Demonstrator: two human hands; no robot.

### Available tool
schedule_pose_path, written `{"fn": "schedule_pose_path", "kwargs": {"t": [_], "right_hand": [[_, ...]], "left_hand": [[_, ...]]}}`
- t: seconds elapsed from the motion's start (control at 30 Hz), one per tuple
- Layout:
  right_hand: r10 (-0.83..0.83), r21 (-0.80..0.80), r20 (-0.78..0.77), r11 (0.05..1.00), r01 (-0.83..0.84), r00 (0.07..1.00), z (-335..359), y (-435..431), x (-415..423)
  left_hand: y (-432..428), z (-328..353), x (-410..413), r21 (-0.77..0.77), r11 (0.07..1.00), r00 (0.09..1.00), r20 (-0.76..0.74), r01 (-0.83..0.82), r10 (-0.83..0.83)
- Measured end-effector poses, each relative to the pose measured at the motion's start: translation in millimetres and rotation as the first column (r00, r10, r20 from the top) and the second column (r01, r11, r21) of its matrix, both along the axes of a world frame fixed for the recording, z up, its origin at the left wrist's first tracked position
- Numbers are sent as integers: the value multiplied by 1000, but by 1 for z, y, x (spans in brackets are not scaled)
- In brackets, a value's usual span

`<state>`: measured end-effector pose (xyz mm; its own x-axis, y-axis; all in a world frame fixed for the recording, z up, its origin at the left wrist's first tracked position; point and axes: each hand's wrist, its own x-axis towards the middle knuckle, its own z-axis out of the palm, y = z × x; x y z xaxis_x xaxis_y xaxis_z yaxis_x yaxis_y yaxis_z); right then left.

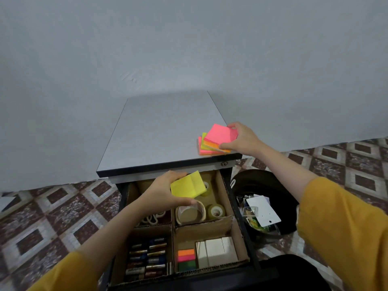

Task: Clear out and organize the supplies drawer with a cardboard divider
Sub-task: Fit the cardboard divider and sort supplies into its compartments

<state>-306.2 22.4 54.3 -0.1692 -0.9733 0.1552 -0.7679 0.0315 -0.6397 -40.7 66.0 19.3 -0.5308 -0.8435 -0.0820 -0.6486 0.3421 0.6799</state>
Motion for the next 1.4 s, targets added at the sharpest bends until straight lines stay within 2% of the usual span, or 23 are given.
{"fn": "schedule_pose_path", "kwargs": {"t": [0.2,0.37,0.5,0.67,0.73,0.8,0.9,0.97,1.1,1.2,1.3,1.4], "right_hand": [[96,188,-353,982,-30,931,0,-13,5],[146,257,-436,966,-33,888,3,-20,3],[145,214,-399,975,-62,906,4,-19,1],[110,66,-347,994,-93,931,9,-8,4],[114,9,-271,993,-116,956,15,4,7],[145,-12,-109,989,-147,983,20,22,13],[275,23,143,959,-281,951,20,52,23],[354,92,197,922,-377,914,8,68,29],[442,275,109,847,-454,890,-40,83,37],[418,367,144,819,-441,897,-73,82,36],[395,374,188,817,-438,899,-92,75,33],[381,362,221,823,-439,898,-99,69,30]], "left_hand": [[-2,-10,-2,1,999,998,36,44,-44],[-3,-18,3,-7,997,996,57,74,-74],[-1,-19,1,-8,997,996,58,74,-73],[6,-21,2,-6,997,997,18,81,-81],[12,-20,3,16,996,996,33,88,-88],[21,-22,3,63,990,992,26,123,-125],[34,-28,3,131,973,980,40,188,-194],[41,-36,1,173,962,973,59,209,-222],[54,-61,-7,280,925,955,73,256,-286],[59,-84,-19,345,892,937,86,292,-340],[59,-101,-31,371,897,959,50,241,-278],[57,-114,-41,309,935,980,43,174,-196]]}}
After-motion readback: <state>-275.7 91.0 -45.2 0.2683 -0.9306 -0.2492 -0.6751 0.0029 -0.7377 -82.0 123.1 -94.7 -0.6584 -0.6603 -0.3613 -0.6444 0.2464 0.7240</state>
